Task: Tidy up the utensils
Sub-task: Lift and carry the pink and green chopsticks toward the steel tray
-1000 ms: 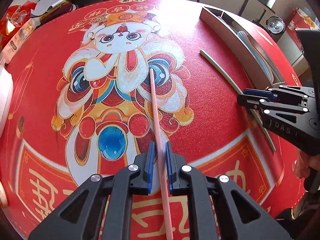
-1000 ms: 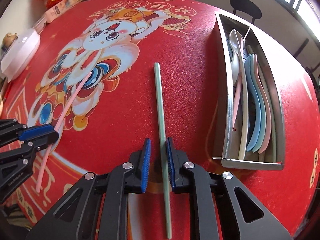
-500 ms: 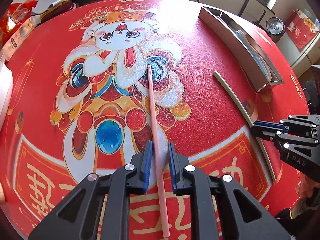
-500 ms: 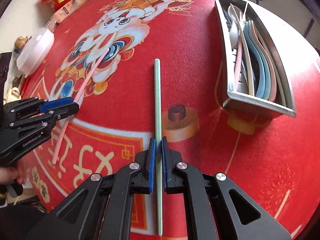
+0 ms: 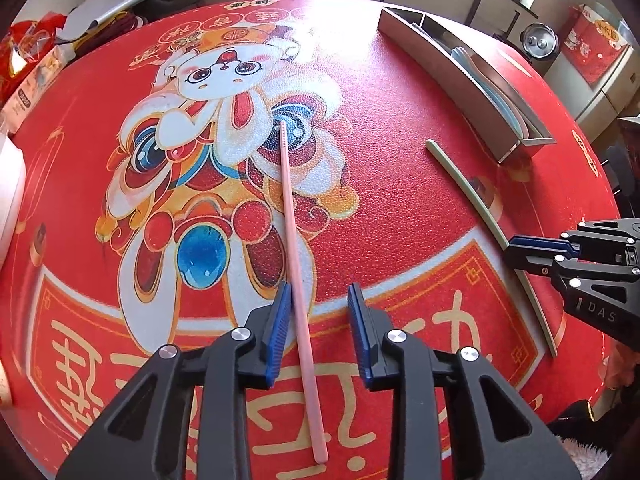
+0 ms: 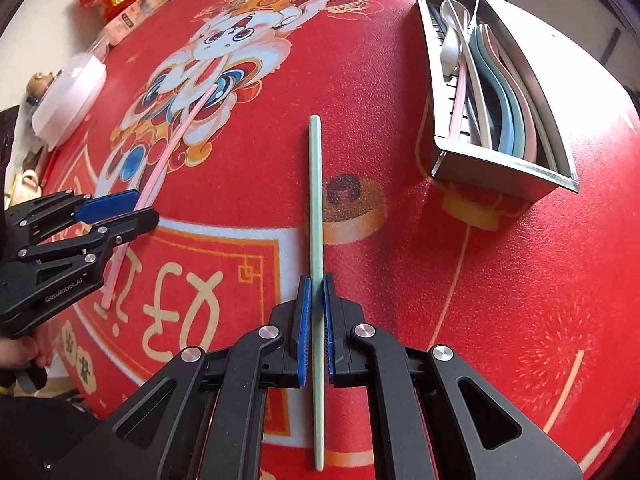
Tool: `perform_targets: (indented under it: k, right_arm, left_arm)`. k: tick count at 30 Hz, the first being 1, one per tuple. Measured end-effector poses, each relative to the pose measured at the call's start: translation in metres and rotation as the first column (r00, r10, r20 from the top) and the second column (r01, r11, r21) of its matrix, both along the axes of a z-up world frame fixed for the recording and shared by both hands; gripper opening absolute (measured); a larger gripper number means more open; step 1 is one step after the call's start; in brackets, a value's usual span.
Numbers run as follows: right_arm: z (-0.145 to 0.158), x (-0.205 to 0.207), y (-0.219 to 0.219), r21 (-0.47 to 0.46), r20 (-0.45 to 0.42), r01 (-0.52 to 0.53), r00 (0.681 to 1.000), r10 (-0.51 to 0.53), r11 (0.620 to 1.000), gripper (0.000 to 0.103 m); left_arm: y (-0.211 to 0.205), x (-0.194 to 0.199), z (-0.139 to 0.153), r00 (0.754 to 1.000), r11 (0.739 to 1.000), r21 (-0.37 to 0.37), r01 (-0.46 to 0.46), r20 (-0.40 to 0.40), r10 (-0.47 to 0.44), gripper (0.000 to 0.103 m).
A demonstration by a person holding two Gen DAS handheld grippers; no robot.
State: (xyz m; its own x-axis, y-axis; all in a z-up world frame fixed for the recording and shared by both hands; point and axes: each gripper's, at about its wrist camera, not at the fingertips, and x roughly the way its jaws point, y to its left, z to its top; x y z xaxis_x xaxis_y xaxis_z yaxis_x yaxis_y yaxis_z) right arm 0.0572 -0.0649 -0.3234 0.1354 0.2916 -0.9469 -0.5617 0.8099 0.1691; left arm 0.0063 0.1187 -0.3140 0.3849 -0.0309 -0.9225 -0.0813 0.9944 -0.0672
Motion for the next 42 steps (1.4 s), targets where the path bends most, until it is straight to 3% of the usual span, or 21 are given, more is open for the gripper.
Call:
perform_targets:
  k: [3, 5, 7, 22, 28, 36, 42]
  right_arm:
    - [0.0, 0.0, 0.0, -0.002, 0.006, -0.002, 1.0, 0.002, 1.0, 0.006]
    - [0.0, -0.001, 0.0, -0.002, 0.007, -0.002, 1.0, 0.002, 1.0, 0.006]
    - [0.001, -0.001, -0.001, -0.004, 0.007, -0.001, 1.0, 0.001, 1.0, 0.006]
    - [0.001, -0.002, 0.001, -0.01, -0.004, -0.01, 1.0, 0.01, 1.0, 0.006]
    - [0.0, 0.006, -0.012, 0.096, -0.059, 0.04, 0.998, -0.035, 0.995, 0.006]
    - [0.036, 0.01, -0.031, 0.232, -0.017, 0.062, 0.998, -0.06, 0.971, 0.006]
    - [0.046, 0.01, -0.044, 0.271, -0.023, 0.078, 0.997, -0.074, 0.959, 0.006]
  left_arm:
    - [0.012, -0.002, 0.0, 0.999, 0.998, -0.049, -0.034, -0.001, 0.034, 0.006]
    - [0.025, -0.003, -0.001, 0.997, 0.988, -0.14, -0.072, -0.007, 0.072, 0.006]
    - [0.031, -0.003, -0.002, 0.996, 0.98, -0.18, -0.086, -0.013, 0.085, 0.006]
    - [0.034, -0.004, 0.019, 0.992, 0.962, -0.248, -0.116, 0.021, 0.125, 0.006]
    - [0.031, 0.006, 0.029, 0.989, 0.953, -0.275, -0.129, 0.03, 0.143, 0.006]
    - [0.026, 0.017, 0.049, 0.987, 0.95, -0.29, -0.118, 0.066, 0.143, 0.006]
    - [0.019, 0.029, 0.06, 0.988, 0.952, -0.29, -0.093, 0.089, 0.123, 0.006]
